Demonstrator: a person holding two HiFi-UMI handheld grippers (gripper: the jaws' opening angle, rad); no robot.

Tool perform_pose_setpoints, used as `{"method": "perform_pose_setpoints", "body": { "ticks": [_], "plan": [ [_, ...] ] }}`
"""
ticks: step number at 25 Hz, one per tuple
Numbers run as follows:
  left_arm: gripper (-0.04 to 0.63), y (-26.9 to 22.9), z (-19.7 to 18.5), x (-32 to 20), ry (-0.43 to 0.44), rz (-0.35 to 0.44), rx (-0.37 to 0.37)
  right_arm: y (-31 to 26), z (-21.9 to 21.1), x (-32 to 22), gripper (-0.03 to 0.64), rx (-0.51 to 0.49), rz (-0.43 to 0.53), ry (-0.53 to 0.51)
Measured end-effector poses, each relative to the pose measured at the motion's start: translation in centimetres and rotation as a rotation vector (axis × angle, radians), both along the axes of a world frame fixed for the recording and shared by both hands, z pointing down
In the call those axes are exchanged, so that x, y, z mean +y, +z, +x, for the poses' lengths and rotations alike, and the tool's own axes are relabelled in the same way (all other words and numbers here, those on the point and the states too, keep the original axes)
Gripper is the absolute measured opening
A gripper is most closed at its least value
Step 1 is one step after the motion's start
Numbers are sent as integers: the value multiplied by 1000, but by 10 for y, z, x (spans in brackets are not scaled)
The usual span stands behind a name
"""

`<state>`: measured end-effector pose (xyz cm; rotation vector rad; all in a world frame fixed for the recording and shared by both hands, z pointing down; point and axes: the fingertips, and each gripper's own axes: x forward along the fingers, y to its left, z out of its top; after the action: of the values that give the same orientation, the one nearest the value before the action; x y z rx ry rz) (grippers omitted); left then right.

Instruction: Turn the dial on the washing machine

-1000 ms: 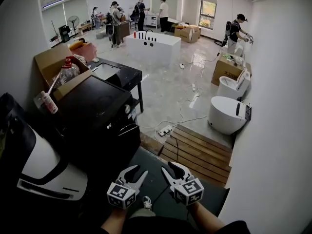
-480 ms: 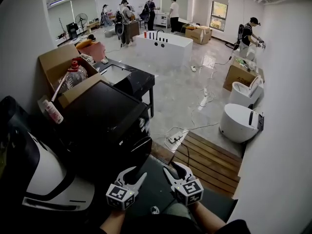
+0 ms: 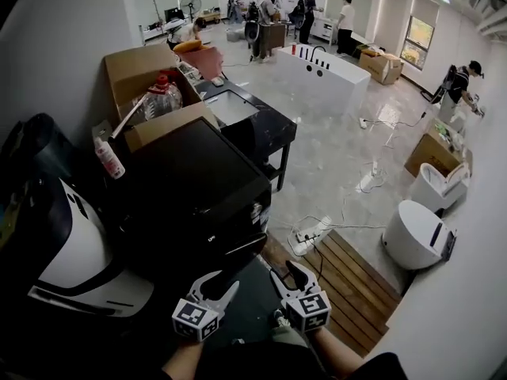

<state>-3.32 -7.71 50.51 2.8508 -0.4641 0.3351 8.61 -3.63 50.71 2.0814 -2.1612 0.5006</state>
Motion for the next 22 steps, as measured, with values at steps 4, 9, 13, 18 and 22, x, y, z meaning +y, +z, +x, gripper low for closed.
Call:
{"method": "perform_pose_setpoints", "body": {
  "ticks": [4, 9, 13, 18, 22],
  "plan": [
    [160, 5, 13, -19, -113, -8, 2, 15, 29, -28, 183, 40, -27, -67],
    [161, 7, 24, -31, -221, -1, -3, 20, 51, -66, 190, 43, -46, -167],
    [160, 10, 22, -37, -310, -1, -9, 27, 61, -98, 192, 63, -49, -234],
    [161, 15, 18, -41, -424, 1, -4, 38, 68, -131, 196, 75, -50, -295],
    [160, 20, 13, -43, -497, -3, -1, 50, 70, -153, 204, 98, -57, -334]
  ]
}}
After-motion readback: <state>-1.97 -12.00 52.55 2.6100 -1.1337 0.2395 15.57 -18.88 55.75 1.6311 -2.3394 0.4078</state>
